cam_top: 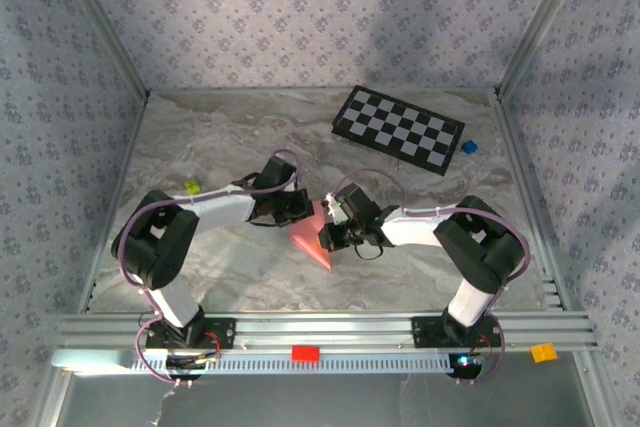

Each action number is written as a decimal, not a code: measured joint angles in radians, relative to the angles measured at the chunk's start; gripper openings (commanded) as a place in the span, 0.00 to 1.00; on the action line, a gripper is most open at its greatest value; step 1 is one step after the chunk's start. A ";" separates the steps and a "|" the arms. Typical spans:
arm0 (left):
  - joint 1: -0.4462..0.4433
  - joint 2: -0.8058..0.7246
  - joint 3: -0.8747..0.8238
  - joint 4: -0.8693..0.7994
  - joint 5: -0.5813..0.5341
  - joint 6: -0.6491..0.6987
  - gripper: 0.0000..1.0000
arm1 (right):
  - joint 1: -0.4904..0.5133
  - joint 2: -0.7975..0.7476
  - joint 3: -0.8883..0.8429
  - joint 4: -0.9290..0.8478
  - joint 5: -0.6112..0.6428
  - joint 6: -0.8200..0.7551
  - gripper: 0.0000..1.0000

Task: Fold a paper plane with a square sheet of paper (pick it up from the middle)
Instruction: Third fold the triangle at the center of the table.

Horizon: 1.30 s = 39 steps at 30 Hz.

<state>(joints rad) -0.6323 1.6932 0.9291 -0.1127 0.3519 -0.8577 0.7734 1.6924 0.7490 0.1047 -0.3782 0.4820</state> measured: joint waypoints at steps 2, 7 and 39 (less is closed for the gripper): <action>0.003 0.014 0.027 -0.002 0.004 0.011 0.07 | 0.000 0.000 0.000 0.001 0.000 0.000 0.00; 0.004 0.092 0.052 -0.008 0.023 0.027 0.05 | 0.000 0.000 0.000 0.003 0.000 0.004 0.00; 0.011 0.145 0.061 -0.027 0.057 0.065 0.01 | -0.014 0.006 0.026 -0.012 -0.019 -0.004 0.00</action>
<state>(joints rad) -0.6216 1.8385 0.9905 -0.1398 0.4088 -0.7929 0.7593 1.6985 0.7750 0.0929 -0.3973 0.4778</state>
